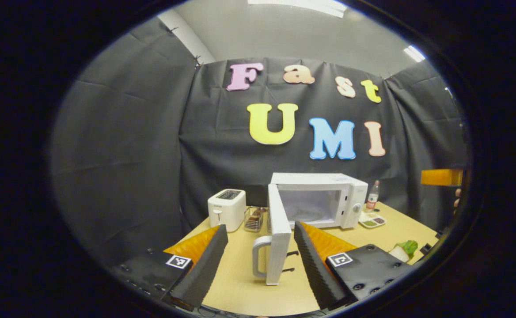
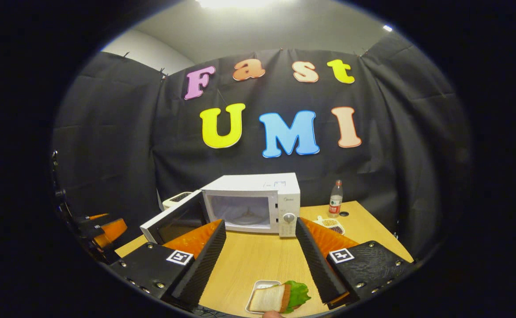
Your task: Open the microwave oven with the left hand, put the food in, and close the microwave oven.
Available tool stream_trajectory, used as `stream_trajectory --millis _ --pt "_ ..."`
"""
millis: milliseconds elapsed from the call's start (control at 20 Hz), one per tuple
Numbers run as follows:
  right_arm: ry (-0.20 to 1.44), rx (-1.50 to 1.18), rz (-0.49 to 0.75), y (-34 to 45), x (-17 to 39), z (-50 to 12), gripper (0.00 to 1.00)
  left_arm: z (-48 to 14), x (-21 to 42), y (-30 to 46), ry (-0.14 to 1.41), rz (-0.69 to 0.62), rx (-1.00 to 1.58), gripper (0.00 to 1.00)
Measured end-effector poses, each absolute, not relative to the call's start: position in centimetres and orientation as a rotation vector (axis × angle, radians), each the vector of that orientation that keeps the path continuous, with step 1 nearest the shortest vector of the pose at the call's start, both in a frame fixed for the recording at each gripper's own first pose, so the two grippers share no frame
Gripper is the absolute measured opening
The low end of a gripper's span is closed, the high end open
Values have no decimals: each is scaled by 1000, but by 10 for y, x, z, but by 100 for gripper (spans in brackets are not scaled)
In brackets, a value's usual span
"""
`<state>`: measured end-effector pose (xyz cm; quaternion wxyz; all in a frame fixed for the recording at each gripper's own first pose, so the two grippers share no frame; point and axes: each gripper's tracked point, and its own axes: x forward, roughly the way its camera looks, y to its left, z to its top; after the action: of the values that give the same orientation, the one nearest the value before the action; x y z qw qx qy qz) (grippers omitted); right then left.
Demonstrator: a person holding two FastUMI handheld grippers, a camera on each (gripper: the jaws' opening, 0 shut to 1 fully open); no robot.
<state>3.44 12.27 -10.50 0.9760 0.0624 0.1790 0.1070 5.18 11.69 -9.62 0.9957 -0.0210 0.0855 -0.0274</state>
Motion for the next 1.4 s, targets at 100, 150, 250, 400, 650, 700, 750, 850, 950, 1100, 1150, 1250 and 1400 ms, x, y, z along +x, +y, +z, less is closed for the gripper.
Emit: stream_trajectory --millis 100,150,250,400,650,700,750,850,950,1100,1150,1250,1400 --pt "427 147 219 109 35 -127 96 -74 46 105 129 -48 -51 98" --pt "459 162 226 104 35 -139 96 -63 43 101 110 -44 -52 98" --pt "528 196 243 100 33 -162 96 -45 38 97 74 -27 -45 98" --pt "638 222 263 95 21 -198 96 -27 26 89 35 -8 -32 96" --pt "805 264 311 95 1 -248 98 -17 11 80 14 36 -37 96" --pt "838 279 315 94 -3 -256 98 -16 8 77 13 45 -40 98" --pt "867 294 321 93 -6 -265 99 -14 6 75 13 52 -42 97" --pt "911 316 324 92 -10 -279 99 -14 -4 72 15 67 -34 98" --pt "957 343 331 94 -16 -292 99 -10 -10 69 7 75 -17 96" --pt "1048 414 342 96 -27 -310 98 -4 -14 61 -3 80 5 98" --pt "1079 441 345 98 -30 -316 99 0 -16 59 -8 83 9 98" --pt "1137 493 368 106 -39 -324 98 5 -17 56 -19 87 12 97" --pt "1190 564 387 113 -45 -328 96 10 -19 52 -27 96 17 98"
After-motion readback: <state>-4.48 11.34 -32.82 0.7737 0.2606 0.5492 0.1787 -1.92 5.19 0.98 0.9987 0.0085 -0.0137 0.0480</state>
